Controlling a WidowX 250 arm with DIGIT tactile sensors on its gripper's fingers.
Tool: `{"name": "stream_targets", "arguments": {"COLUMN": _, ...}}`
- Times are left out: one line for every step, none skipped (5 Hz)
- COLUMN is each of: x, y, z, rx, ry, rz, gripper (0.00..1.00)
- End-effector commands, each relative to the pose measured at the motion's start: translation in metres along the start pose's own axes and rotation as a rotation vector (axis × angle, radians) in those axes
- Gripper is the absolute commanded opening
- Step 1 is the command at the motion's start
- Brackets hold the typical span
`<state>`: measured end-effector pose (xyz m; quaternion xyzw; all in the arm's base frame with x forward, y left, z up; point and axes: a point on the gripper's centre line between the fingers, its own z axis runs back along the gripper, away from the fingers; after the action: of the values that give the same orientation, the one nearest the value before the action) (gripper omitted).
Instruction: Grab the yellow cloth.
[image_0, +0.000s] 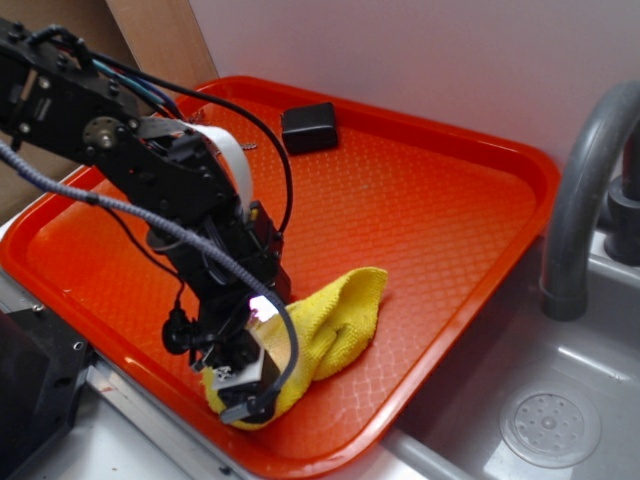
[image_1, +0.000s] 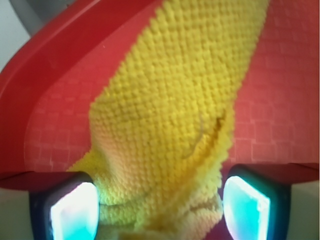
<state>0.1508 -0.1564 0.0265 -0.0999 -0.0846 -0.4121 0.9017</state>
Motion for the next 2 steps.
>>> {"name": "stream_targets", "arguments": {"x": 0.003, "y": -0.002, "z": 0.011, "rx": 0.024, "ry": -0.017, "rz": 0.001, "gripper": 0.0}}
{"name": "stream_targets", "arguments": {"x": 0.005, "y": -0.003, "z": 0.032, "rx": 0.055, "ry": -0.048, "rz": 0.001, "gripper": 0.0}}
